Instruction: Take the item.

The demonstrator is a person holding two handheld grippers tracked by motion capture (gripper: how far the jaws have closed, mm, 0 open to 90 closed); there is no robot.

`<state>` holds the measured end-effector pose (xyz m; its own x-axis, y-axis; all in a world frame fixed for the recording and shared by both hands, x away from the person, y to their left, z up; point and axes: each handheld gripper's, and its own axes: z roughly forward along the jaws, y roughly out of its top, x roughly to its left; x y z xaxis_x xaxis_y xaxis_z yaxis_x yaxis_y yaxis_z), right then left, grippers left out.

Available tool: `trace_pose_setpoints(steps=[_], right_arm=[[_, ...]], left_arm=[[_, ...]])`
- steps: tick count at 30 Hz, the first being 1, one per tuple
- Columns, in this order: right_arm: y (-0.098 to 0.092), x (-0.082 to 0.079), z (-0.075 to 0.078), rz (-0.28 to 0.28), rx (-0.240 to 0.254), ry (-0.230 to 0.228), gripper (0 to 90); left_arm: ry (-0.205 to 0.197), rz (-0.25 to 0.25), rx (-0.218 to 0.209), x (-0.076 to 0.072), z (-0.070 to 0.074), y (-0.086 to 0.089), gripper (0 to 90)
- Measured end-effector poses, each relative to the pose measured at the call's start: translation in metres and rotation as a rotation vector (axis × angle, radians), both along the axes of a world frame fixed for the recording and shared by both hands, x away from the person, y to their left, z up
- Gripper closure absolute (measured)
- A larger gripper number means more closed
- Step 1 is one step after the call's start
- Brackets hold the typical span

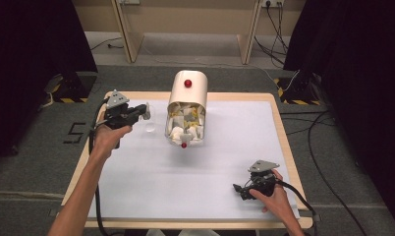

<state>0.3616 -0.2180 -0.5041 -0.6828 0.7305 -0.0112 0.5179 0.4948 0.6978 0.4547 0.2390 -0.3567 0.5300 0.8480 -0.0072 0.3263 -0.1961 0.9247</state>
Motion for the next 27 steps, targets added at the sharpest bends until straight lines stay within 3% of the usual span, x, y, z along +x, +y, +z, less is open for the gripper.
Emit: trace_pose_setpoints(steps=[21, 27], right_arm=[[0.000, 0.000, 0.000, 0.001, 0.000, -0.002, 0.1], [0.000, 0.000, 0.000, 0.001, 0.000, -0.002, 0.2]], left_arm=[[0.024, 0.075, -0.012, 0.038, -0.028, 0.008, 87.2], [0.020, 0.091, 0.013, 0.051, -0.035, 0.006, 87.2]])
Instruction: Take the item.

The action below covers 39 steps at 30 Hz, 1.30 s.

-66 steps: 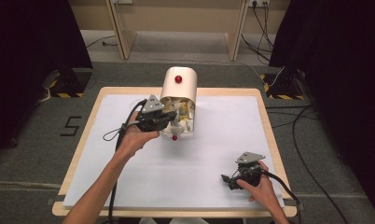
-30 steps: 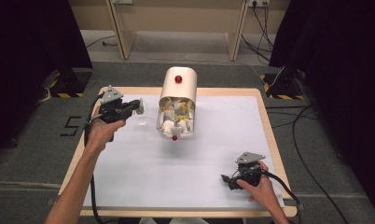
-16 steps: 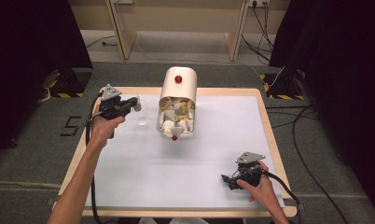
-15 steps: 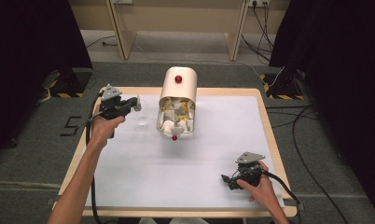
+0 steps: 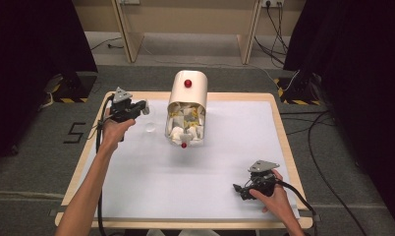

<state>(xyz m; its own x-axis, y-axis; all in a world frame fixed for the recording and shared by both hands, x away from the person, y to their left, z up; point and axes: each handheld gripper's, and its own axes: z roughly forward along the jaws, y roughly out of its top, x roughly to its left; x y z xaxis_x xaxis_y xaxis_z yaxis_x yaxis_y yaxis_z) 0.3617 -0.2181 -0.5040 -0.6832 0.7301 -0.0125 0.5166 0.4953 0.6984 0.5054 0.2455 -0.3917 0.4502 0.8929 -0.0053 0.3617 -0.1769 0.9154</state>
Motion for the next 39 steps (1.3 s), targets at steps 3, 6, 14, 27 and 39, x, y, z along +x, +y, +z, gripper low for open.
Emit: trace_pose_setpoints(steps=[3, 6, 14, 27, 39], right_arm=[[0.000, 0.000, 0.000, 0.001, 0.000, 0.000, 0.1], [0.000, 0.000, 0.000, 0.000, 0.000, 0.001, 0.2], [0.000, 0.000, 0.000, 0.001, 0.000, 0.001, 0.2], [0.000, 0.000, 0.000, 0.001, 0.000, 0.000, 0.2], [0.000, 0.000, 0.000, 0.001, -0.001, 0.000, 0.2]], left_arm=[[-0.004, 0.005, 0.013, 0.005, -0.003, -0.001, 87.1], [0.002, 0.012, 0.027, 0.010, -0.007, -0.002, 87.0], [0.020, 0.015, 0.056, 0.019, -0.015, -0.008, 86.9], [0.044, 0.029, 0.062, 0.024, -0.030, -0.008, 86.1], [0.061, 0.028, 0.054, 0.023, -0.035, -0.005, 79.8]])
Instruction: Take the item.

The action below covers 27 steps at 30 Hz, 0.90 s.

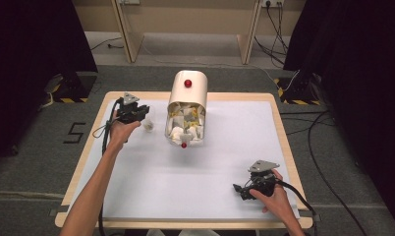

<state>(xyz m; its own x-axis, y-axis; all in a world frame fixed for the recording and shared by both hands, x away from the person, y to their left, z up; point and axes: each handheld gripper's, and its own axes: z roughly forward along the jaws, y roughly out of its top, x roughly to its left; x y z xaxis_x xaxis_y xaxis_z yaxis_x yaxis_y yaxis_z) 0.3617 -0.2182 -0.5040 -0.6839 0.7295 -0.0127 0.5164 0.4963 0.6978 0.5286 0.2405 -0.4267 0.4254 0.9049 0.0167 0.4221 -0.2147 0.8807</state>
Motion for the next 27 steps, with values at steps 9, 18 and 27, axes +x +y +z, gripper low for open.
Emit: trace_pose_setpoints(steps=[9, 18, 27], right_arm=[[0.000, 0.000, 0.000, 0.000, 0.000, 0.000, 0.2], [0.000, 0.000, 0.000, -0.001, 0.000, 0.000, 0.2], [0.000, 0.000, 0.000, 0.000, 0.001, -0.001, 0.2]], left_arm=[[0.012, -0.014, -0.035, -0.004, 0.005, -0.001, 58.9], [0.050, -0.012, -0.033, -0.010, 0.011, 0.001, 37.1], [0.096, -0.022, -0.076, -0.019, 0.016, 0.000, 20.1]])
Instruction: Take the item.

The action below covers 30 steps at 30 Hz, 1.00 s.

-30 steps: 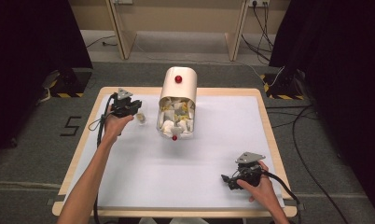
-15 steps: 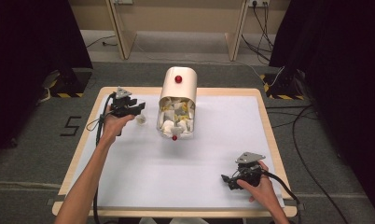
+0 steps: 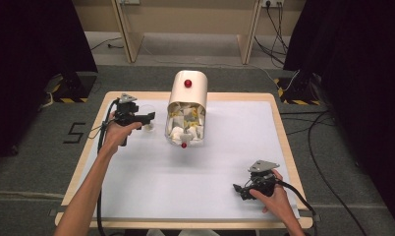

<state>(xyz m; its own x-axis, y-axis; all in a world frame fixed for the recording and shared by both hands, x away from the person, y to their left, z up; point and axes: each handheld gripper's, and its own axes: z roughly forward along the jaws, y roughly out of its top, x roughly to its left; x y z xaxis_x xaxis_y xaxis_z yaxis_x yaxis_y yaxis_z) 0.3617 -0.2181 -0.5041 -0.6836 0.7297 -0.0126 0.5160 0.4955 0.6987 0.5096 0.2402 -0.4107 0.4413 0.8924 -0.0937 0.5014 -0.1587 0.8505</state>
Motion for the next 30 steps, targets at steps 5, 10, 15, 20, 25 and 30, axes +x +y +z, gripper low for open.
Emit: trace_pose_setpoints(steps=[5, 10, 15, 20, 25, 30], right_arm=[[0.000, 0.000, 0.000, 0.000, 0.000, 0.000, 0.2], [0.000, 0.000, 0.000, 0.002, -0.001, -0.002, 0.2], [0.000, 0.000, 0.000, -0.002, 0.000, 0.002, 0.2], [0.000, 0.000, 0.000, 0.000, -0.001, 0.002, 0.2], [0.000, 0.000, 0.000, -0.001, 0.000, 0.002, 0.2], [0.000, 0.000, 0.000, 0.000, 0.000, 0.001, 0.2]], left_arm=[[-0.005, -0.027, -0.014, -0.005, -0.001, 0.000, 14.7], [0.000, -0.024, -0.020, -0.010, -0.003, 0.001, 14.7], [0.004, -0.026, -0.010, -0.014, -0.002, 0.000, 14.7], [-0.002, -0.039, -0.011, -0.022, -0.001, -0.003, 14.7], [-0.007, -0.045, -0.011, -0.027, 0.000, -0.005, 14.7], [-0.014, -0.049, -0.012, -0.030, 0.001, -0.007, 14.8]])
